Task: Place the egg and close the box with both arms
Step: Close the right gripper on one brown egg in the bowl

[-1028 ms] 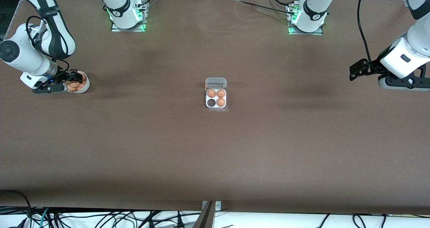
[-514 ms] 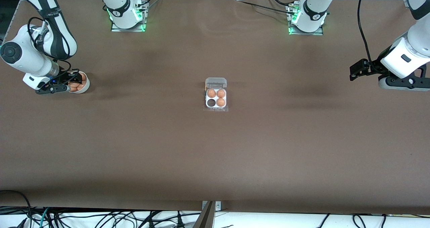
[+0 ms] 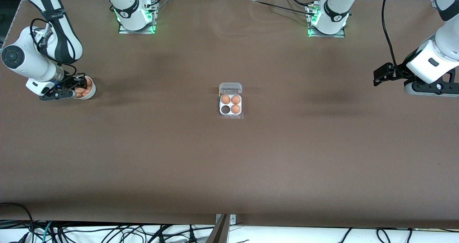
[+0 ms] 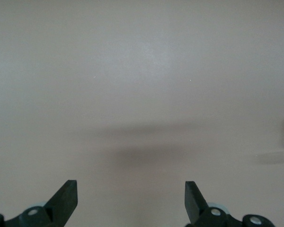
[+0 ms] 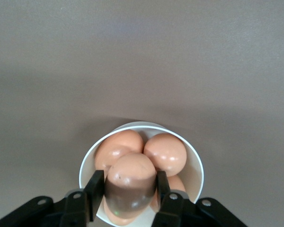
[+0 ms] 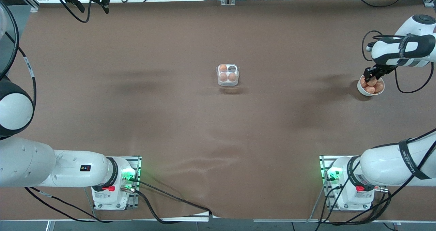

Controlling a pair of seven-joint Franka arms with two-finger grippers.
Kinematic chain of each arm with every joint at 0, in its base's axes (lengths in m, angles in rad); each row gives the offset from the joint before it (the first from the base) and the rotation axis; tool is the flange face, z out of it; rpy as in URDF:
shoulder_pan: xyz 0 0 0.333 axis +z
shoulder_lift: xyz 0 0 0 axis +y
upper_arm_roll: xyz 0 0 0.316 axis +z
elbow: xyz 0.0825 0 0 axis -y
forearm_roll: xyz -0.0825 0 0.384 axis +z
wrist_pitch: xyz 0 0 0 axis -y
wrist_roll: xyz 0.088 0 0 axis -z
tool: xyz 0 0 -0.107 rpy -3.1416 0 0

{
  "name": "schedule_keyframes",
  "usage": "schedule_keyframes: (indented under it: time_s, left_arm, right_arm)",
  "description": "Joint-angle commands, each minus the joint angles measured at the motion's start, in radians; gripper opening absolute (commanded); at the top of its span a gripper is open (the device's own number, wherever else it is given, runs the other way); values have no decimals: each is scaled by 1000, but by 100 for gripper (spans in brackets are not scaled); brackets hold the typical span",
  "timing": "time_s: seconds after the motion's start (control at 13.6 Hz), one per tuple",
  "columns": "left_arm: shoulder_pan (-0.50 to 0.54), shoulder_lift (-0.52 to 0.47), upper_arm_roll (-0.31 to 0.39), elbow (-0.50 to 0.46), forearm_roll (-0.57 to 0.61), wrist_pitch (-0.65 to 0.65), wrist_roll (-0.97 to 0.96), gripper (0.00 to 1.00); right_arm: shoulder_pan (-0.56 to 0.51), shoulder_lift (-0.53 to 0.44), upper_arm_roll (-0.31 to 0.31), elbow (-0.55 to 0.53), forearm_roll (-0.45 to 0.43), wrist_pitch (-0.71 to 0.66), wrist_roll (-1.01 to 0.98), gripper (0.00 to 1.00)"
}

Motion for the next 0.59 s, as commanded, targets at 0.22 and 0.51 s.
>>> schedule_keyframes:
  time_s: [0.22,0.51]
  left_arm:
    - [10,4,-2,21,-20,-20,-2,100]
    - [9,4,-2,21,-20,-20,-2,100]
  right_arm:
    - [-1,-8,3,-10,1,-6,-19,32]
    - [1,-11,6,24,5,-60,-16,30]
